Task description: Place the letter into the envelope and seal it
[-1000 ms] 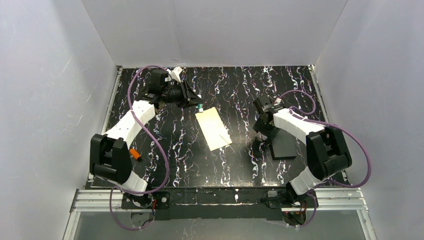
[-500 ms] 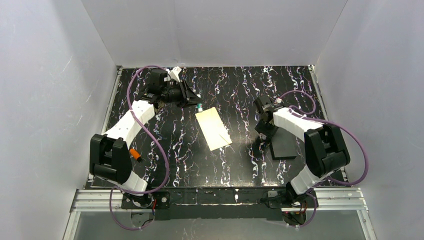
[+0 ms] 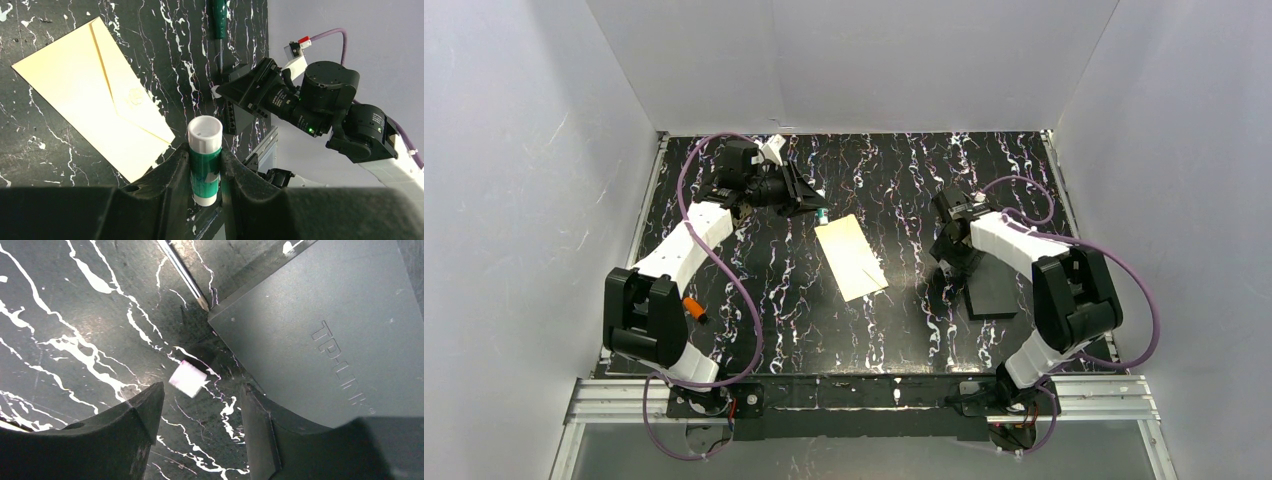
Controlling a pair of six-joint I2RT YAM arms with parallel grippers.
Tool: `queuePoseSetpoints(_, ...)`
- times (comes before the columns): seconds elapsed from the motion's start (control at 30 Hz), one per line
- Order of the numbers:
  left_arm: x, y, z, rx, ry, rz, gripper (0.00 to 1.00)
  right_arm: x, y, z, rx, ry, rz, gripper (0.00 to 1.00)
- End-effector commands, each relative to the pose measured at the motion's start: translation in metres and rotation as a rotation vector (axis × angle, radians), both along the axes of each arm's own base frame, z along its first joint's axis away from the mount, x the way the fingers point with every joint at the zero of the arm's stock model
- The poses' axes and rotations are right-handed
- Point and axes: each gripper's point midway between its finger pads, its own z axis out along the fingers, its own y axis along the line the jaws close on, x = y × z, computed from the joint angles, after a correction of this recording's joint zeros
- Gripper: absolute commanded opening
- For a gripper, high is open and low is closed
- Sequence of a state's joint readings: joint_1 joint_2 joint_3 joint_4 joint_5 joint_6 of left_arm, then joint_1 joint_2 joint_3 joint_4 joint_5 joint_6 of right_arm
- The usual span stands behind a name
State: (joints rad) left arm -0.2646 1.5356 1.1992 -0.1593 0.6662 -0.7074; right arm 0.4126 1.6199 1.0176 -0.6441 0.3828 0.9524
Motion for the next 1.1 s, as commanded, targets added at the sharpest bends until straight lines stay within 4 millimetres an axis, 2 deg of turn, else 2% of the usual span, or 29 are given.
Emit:
queuePoseSetpoints(0.0, -0.006, 0.001, 0.015, -0.025, -0.037, -0.013, 0.0, 0.014, 0.001, 0.023, 0.009, -0.07, -0.005, 0.65)
queuePoseSetpoints(0.13, -0.006, 0.001, 0.015, -0.025, -0.039, -0.014, 0.0, 0.022, 0.001, 0.017, -0.003, -0.078, 0.018, 0.61)
queuePoseSetpoints(0.3, -0.007, 0.004, 0.014, -0.017, -0.038, -0.01, 0.0, 0.032, 0.017, 0.015, 0.04, -0.053, 0.1, 0.58)
queuePoseSetpoints(0.4, -0.007, 0.005, 0.014, -0.016, -0.038, -0.008, 0.0, 0.033, 0.026, 0.016, 0.06, -0.03, 0.207, 0.57)
queuePoseSetpoints(0.47, -0.007, 0.005, 0.014, -0.017, -0.036, -0.006, 0.0, 0.034, 0.034, 0.017, 0.068, -0.022, 0.348, 0.59)
queuePoseSetpoints(0.57, -0.007, 0.005, 0.014, -0.018, -0.035, -0.007, 0.0, 0.028, 0.031, 0.01, 0.02, 0.033, 0.551, 0.62)
queuePoseSetpoints(0.77, -0.007, 0.006, 0.012, -0.015, -0.032, -0.009, 0.0, 0.022, 0.021, 0.008, -0.068, 0.135, 0.753, 0.62)
queuePoseSetpoints(1.07, -0.006, 0.008, 0.012, -0.017, -0.029, -0.002, 0.0, 0.007, 0.055, 0.002, 0.085, 0.202, 0.999, 0.61)
